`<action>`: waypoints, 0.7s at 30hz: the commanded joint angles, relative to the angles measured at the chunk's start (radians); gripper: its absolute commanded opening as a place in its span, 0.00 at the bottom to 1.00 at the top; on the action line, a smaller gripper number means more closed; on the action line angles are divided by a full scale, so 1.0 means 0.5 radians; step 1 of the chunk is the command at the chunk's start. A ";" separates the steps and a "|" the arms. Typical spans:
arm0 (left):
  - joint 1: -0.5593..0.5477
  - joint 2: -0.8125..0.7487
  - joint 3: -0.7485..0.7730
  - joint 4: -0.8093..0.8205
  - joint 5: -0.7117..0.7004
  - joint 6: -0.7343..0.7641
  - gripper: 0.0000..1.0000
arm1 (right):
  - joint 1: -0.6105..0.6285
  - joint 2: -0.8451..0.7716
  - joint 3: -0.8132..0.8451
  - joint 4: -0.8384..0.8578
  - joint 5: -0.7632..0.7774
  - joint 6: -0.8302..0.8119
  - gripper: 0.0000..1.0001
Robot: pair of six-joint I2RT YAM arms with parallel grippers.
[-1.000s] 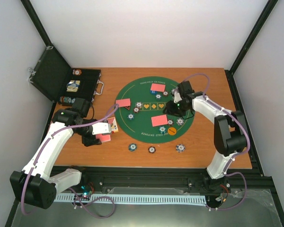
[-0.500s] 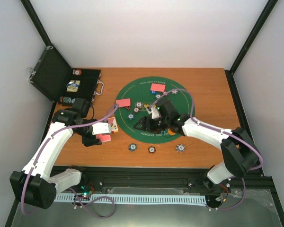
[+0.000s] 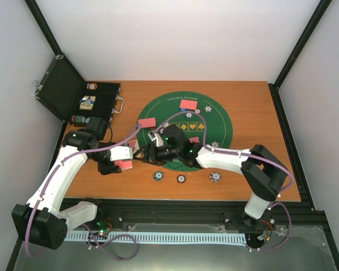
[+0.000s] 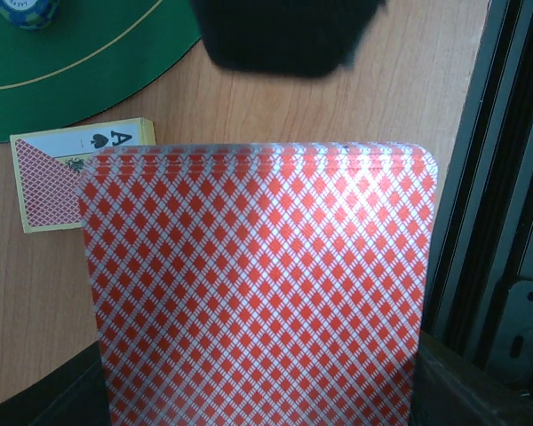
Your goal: Distribute texas hold em gaming equipment
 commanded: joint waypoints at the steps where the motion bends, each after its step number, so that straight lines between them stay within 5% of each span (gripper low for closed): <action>1: -0.004 -0.014 0.080 -0.012 0.046 0.020 0.01 | 0.067 0.090 0.082 0.228 -0.042 0.114 0.74; 21: -0.004 -0.016 0.078 -0.009 0.035 0.023 0.01 | 0.184 0.462 0.328 0.500 -0.125 0.297 0.73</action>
